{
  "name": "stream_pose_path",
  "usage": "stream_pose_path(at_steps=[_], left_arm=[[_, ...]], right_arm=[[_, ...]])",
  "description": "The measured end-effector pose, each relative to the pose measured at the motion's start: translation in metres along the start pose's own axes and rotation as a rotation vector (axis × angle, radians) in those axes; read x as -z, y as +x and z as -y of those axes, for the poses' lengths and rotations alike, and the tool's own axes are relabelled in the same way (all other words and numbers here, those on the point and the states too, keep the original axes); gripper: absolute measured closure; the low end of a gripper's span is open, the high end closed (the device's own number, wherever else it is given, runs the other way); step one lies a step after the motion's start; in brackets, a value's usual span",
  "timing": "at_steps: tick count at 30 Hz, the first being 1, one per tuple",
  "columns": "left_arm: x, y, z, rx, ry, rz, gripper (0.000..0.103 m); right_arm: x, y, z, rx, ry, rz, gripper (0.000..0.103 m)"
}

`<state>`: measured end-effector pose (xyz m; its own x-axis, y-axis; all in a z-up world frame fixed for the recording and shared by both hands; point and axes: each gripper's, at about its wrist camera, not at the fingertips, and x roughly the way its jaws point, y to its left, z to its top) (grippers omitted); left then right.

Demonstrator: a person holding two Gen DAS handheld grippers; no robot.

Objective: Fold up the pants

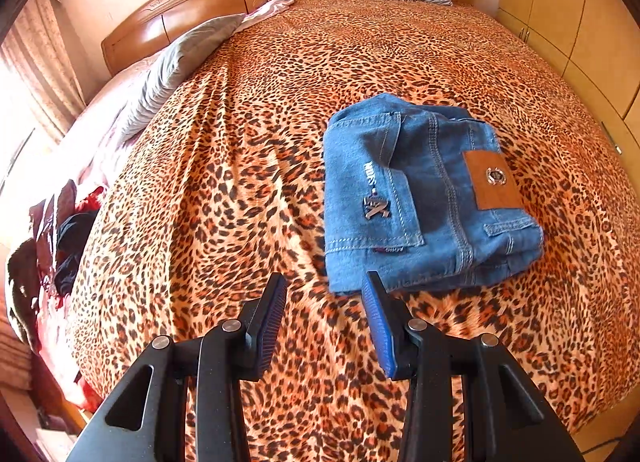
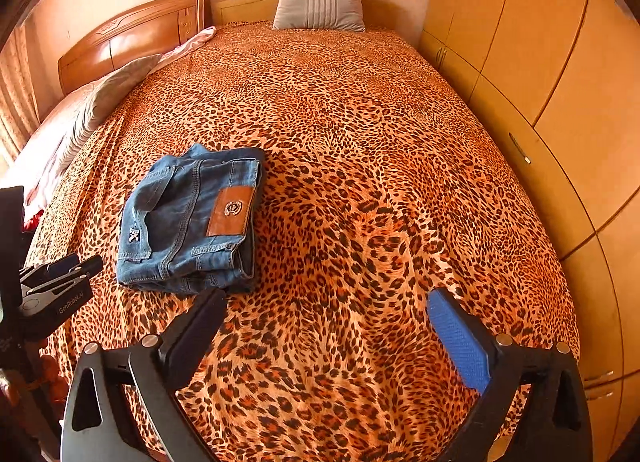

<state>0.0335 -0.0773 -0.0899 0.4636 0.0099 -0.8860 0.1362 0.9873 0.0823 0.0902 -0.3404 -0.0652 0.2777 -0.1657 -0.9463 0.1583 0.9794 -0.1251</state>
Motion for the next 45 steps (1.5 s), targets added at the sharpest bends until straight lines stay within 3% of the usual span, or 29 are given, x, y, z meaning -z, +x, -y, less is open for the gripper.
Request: stream_pose_path(at_steps=[5, 12, 15, 23, 32, 45], left_arm=[[0.027, -0.013, 0.009, -0.001, -0.033, -0.021, 0.072], [0.039, -0.045, 0.031, -0.007, -0.07, -0.025, 0.072], [0.044, -0.06, 0.036, -0.011, -0.08, -0.01, 0.072], [0.051, -0.087, 0.05, -0.026, -0.069, 0.03, 0.072], [0.057, -0.107, 0.058, -0.018, -0.084, 0.08, 0.072], [0.059, -0.121, 0.062, 0.02, -0.075, 0.103, 0.072]], right_arm=[[0.037, -0.003, -0.004, -0.038, -0.017, -0.013, 0.003], [0.071, -0.004, 0.002, 0.005, -0.092, -0.067, 0.002], [0.076, -0.006, 0.012, -0.023, -0.08, -0.077, 0.002], [0.074, -0.021, 0.029, 0.011, -0.097, 0.009, 0.001], [0.063, -0.032, 0.042, -0.03, -0.052, 0.112, 0.001], [0.069, -0.03, 0.029, -0.002, -0.076, 0.099, 0.001]])
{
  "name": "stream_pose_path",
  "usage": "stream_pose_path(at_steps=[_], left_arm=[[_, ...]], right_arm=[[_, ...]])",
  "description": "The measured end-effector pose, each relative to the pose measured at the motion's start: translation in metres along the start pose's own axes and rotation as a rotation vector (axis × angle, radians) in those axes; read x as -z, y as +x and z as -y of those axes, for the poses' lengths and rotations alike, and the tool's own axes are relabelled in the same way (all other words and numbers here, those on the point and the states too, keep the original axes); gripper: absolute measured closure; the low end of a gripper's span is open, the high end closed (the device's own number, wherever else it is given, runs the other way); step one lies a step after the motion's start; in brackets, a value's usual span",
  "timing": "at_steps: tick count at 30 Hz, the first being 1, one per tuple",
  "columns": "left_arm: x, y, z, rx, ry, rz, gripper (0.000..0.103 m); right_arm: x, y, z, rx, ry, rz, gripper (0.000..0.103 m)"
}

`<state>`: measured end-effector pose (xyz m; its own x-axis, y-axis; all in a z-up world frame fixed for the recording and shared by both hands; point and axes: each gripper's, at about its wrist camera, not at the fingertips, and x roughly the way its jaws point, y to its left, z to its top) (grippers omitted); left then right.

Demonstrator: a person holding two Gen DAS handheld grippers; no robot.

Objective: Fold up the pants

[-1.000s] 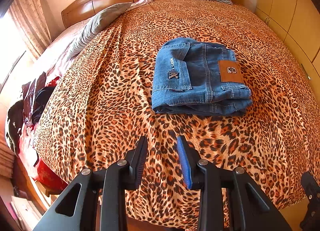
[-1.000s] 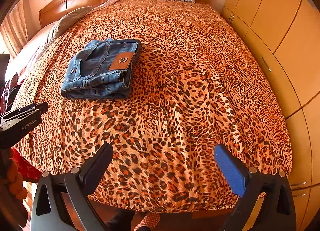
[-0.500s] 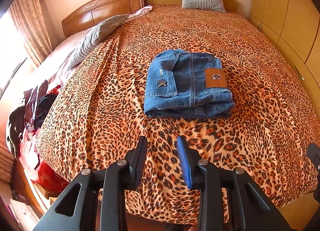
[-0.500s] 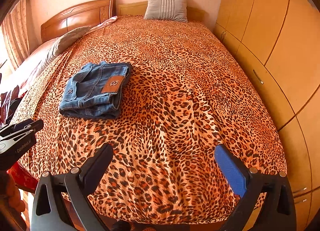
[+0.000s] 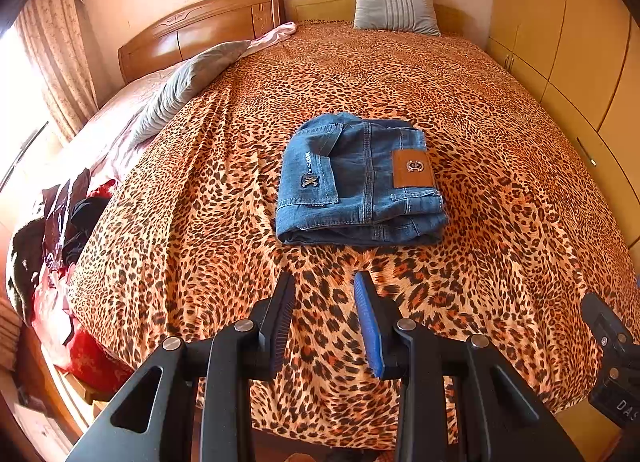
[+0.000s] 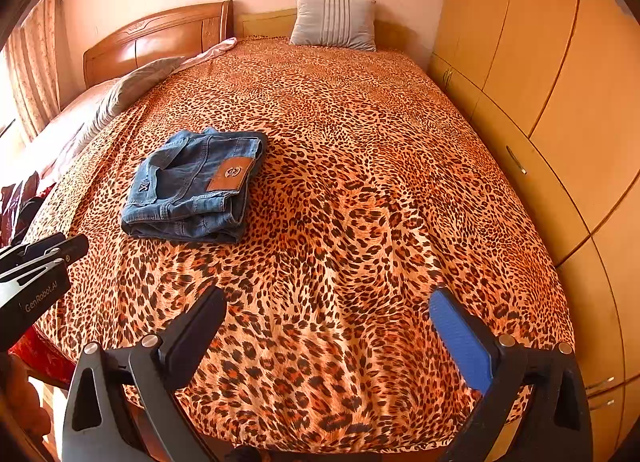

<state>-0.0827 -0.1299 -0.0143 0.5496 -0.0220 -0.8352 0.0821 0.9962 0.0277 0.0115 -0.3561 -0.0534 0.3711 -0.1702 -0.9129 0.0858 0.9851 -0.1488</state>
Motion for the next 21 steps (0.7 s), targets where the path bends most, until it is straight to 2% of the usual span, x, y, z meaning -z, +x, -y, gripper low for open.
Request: stream_pose_path(at_steps=[14, 15, 18, 21], left_arm=[[0.003, -0.01, 0.004, 0.054, 0.055, 0.008, 0.072], [0.004, -0.013, 0.005, 0.054, 0.055, 0.021, 0.071], [0.006, -0.022, 0.007, 0.051, 0.054, 0.054, 0.052], [0.007, -0.026, 0.009, 0.066, 0.054, 0.048, 0.052]], right_arm=[[0.007, 0.003, -0.007, 0.009, -0.017, -0.036, 0.001], [0.008, 0.004, -0.007, 0.009, -0.016, -0.041, 0.001], [0.009, 0.006, -0.006, 0.012, -0.016, -0.049, 0.001], [0.01, 0.008, -0.005, 0.014, -0.015, -0.057, 0.001]])
